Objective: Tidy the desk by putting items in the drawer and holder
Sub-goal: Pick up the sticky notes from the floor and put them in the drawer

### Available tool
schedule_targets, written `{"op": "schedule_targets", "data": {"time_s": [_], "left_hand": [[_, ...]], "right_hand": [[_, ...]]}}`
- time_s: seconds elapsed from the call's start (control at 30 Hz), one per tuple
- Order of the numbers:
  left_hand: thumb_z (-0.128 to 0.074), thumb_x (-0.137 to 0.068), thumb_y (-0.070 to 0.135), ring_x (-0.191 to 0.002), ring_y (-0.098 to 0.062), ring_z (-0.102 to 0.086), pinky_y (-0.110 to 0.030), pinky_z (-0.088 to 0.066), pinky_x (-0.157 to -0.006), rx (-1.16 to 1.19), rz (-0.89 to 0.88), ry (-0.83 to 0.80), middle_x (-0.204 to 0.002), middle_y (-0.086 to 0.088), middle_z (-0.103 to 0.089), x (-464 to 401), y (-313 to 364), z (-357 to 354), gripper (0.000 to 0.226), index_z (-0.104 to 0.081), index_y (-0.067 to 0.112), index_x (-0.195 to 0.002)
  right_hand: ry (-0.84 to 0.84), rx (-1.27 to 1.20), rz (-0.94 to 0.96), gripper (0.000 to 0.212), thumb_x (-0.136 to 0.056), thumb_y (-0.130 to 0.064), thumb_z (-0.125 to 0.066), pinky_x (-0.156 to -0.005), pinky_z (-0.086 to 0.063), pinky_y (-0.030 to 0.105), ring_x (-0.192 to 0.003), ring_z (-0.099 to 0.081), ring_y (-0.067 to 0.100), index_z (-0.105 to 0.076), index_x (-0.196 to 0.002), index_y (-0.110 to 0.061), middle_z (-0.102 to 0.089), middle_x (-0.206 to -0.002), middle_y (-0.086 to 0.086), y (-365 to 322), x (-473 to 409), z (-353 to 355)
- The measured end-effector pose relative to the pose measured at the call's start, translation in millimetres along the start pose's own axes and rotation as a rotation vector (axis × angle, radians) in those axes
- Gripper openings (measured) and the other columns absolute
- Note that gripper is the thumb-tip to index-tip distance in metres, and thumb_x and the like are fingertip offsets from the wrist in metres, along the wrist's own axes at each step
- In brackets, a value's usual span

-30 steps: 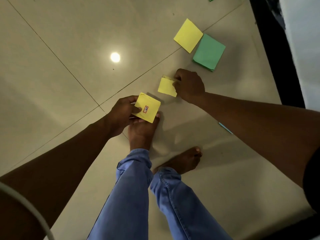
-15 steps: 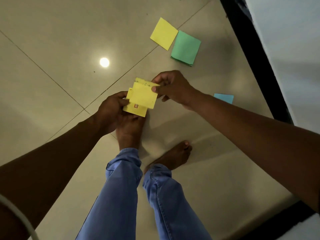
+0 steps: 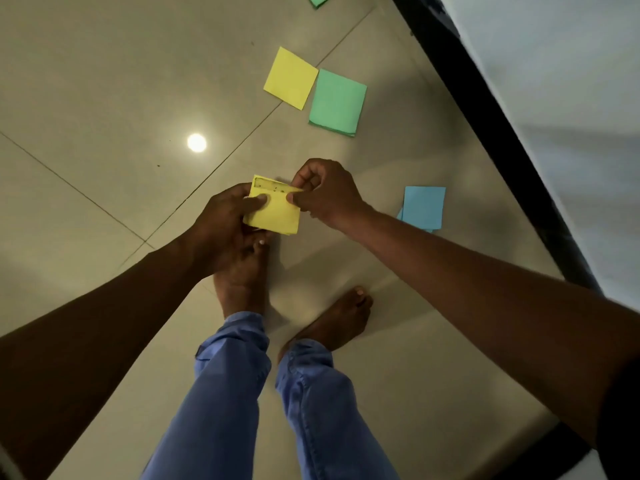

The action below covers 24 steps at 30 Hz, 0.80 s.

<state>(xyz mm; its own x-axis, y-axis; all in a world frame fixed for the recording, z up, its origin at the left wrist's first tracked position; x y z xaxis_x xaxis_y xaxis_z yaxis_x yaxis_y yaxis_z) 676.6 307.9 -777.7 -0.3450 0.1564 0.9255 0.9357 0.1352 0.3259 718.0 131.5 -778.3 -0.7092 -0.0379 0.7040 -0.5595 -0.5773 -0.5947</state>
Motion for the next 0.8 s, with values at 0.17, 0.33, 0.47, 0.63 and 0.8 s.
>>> {"op": "schedule_targets", "data": {"time_s": [0.17,0.33,0.47,0.63,0.8], "left_hand": [[-0.056,-0.102,0.010,-0.087,-0.026,-0.068,-0.028,-0.060,-0.058,-0.040,-0.063,0.056,-0.105,-0.012,-0.068,-9.3,-5.2,-6.1,0.021,-0.063,0.016,-0.122],[-0.056,-0.103,0.009,-0.093,-0.027,-0.066,-0.032,-0.059,-0.064,-0.009,-0.064,0.067,-0.107,-0.007,-0.068,-19.3,-8.1,-0.2,0.021,-0.064,0.020,-0.118],[-0.058,-0.102,0.009,-0.098,-0.033,-0.065,-0.041,-0.058,-0.073,0.004,-0.045,0.064,-0.113,-0.012,-0.066,-23.6,-7.8,6.7,0.026,-0.063,0.014,-0.127],[-0.057,-0.102,0.008,-0.097,-0.034,-0.064,-0.040,-0.057,-0.073,0.041,-0.038,0.067,-0.115,-0.016,-0.066,-28.6,-6.6,10.7,0.026,-0.063,0.011,-0.127],[-0.056,-0.102,0.007,-0.096,-0.031,-0.062,-0.030,-0.059,-0.056,0.063,-0.050,0.037,-0.119,-0.021,-0.063,-34.3,0.3,7.5,0.028,-0.061,0.009,-0.130]], "right_hand": [[0.015,0.101,0.016,0.034,-0.078,-0.030,-0.085,-0.072,-0.050,0.031,-0.080,-0.064,0.015,-0.062,-0.100,-0.019,-0.065,-0.082,-0.004,7.6,1.1,4.6],[0.104,0.182,0.094,0.028,-0.088,-0.040,-0.075,-0.077,-0.049,0.032,-0.083,-0.065,0.016,-0.064,-0.102,-0.018,-0.064,-0.079,-0.009,-7.4,-29.1,27.6],[0.240,0.373,0.099,0.027,-0.089,-0.035,-0.070,-0.087,-0.048,0.033,-0.101,-0.066,0.026,-0.067,-0.108,-0.015,-0.070,-0.100,0.002,-6.1,-79.1,57.1],[0.307,0.722,0.101,0.047,-0.090,-0.029,-0.069,-0.098,-0.045,0.040,-0.125,-0.048,0.033,-0.054,-0.133,-0.015,-0.050,-0.135,0.014,-6.1,-123.9,78.2],[0.286,0.852,0.038,0.064,-0.080,-0.022,-0.075,-0.095,-0.047,0.047,-0.128,-0.043,0.036,-0.046,-0.137,-0.016,-0.044,-0.140,0.014,-9.6,-144.1,81.8]]}}
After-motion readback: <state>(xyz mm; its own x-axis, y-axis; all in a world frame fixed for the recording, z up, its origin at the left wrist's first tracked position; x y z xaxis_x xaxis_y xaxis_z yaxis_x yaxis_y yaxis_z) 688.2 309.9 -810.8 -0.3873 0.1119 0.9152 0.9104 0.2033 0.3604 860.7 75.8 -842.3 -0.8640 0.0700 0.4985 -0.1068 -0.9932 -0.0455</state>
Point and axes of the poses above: each hand's wrist, its own x-axis away from the middle knuckle, its own z-axis out of the back of the hand, y = z × x, the point moved 5 cm from there along -x, towards the middle knuckle
